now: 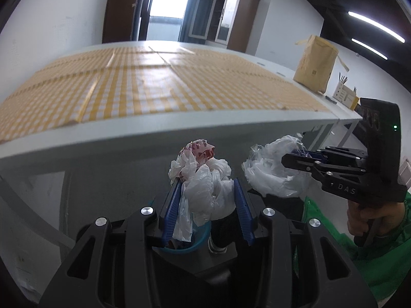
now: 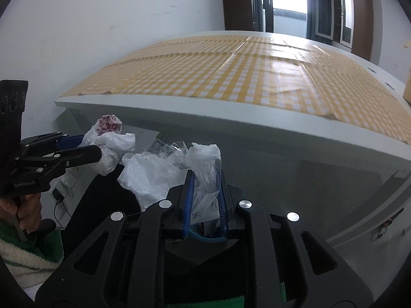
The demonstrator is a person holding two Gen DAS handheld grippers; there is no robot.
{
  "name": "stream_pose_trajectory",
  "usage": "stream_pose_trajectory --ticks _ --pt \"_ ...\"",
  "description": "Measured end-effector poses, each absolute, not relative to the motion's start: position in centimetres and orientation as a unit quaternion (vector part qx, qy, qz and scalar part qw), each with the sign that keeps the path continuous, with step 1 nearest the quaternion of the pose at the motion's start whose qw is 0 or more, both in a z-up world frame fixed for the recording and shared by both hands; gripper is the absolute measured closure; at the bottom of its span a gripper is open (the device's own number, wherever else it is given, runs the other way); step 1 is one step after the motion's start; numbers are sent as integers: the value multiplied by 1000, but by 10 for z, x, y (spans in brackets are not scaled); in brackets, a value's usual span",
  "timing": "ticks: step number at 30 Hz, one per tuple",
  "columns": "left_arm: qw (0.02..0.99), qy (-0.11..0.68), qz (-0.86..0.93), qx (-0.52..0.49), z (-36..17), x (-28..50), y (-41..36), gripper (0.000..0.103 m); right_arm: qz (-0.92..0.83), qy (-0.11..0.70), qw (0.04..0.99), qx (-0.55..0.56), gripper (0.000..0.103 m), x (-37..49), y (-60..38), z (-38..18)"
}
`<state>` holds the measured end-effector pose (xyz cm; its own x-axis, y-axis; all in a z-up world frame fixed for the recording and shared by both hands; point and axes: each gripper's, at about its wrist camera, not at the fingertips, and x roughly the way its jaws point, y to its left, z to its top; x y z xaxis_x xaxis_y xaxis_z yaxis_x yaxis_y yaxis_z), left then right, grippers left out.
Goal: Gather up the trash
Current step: 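Carry the tissue bundle and clear wrap down over the wastebasket with both tools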
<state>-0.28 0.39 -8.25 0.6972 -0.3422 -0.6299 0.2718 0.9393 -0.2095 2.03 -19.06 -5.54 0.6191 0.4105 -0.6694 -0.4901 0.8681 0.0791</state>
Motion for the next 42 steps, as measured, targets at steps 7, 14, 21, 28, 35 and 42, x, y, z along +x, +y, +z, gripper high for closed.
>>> stream_pose_trajectory --ticks 7,14,21,28,35,42 --pt "901 401 -154 -67 -130 17 7 63 241 412 877 -55 87 37 -183 -112" --pt "877 452 -140 -84 -181 45 14 63 230 468 852 -49 87 62 -176 -168" --pt "859 489 -127 -88 -213 72 16 63 227 507 830 -45 87 89 -163 -208" --pt "840 522 -105 -102 -243 97 25 63 220 537 813 -55 87 119 -144 -231" --pt "830 539 -88 -110 -260 116 21 63 205 570 795 -31 87 156 -138 -259" --pt "805 573 -76 -133 -287 136 19 63 187 591 784 -35 87 178 -129 -285"
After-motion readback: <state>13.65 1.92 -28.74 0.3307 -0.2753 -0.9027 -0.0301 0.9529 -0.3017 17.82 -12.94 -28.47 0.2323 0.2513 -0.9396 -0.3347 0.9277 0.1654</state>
